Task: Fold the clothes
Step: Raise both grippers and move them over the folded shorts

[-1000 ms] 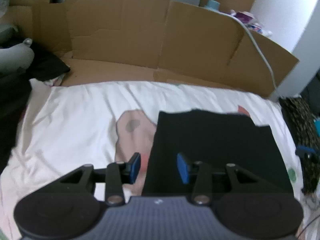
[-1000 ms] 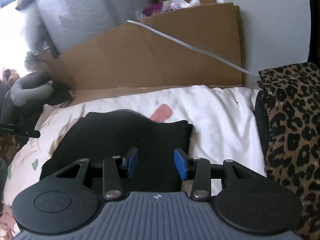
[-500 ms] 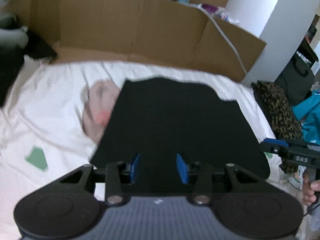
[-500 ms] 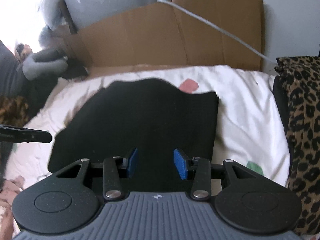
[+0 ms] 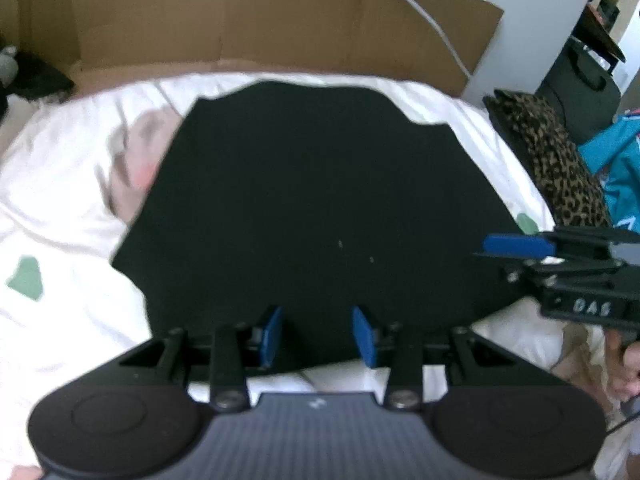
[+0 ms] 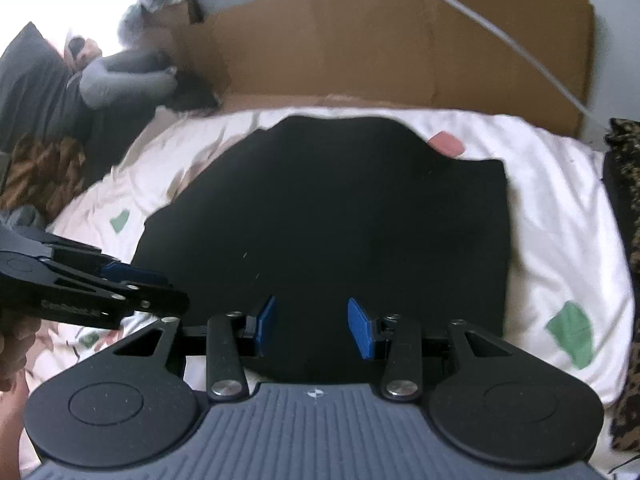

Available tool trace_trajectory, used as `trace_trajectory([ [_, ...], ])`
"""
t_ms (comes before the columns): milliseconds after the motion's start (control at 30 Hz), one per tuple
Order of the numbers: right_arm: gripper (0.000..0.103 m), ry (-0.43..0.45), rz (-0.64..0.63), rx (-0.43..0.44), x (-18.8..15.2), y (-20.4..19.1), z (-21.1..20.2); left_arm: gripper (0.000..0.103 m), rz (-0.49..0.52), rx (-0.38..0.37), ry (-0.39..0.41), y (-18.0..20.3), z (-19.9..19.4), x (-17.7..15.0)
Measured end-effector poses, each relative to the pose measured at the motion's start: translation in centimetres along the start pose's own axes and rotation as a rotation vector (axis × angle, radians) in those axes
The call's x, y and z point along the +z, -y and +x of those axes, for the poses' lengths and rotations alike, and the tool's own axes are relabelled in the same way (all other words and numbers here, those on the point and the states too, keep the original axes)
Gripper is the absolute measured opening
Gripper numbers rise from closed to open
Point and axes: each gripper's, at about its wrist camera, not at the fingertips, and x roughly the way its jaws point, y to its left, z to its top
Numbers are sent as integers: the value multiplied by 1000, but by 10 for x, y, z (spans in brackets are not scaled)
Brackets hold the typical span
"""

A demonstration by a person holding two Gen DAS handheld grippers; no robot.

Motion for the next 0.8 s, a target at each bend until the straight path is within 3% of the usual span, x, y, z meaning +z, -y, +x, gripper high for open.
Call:
trace_trajectory([
  [167,46,-50,-76,50,-7,-28,12,41,69,23,5,11,7,-7],
  [333,41,-100,-156,28,-13,-45,28,34,126,39,0,18,17,-13],
  [500,36,-121,-152,-17,-16,-40,32,33,158,68,15,8,20,-13],
  [733,34,-128,-143,-64,-20,-27,25,33,161,44,2,-4,21,-13],
  [800,24,-131,-114,-81,-22,-16,22,33,154,35,0,-10,21,-13],
])
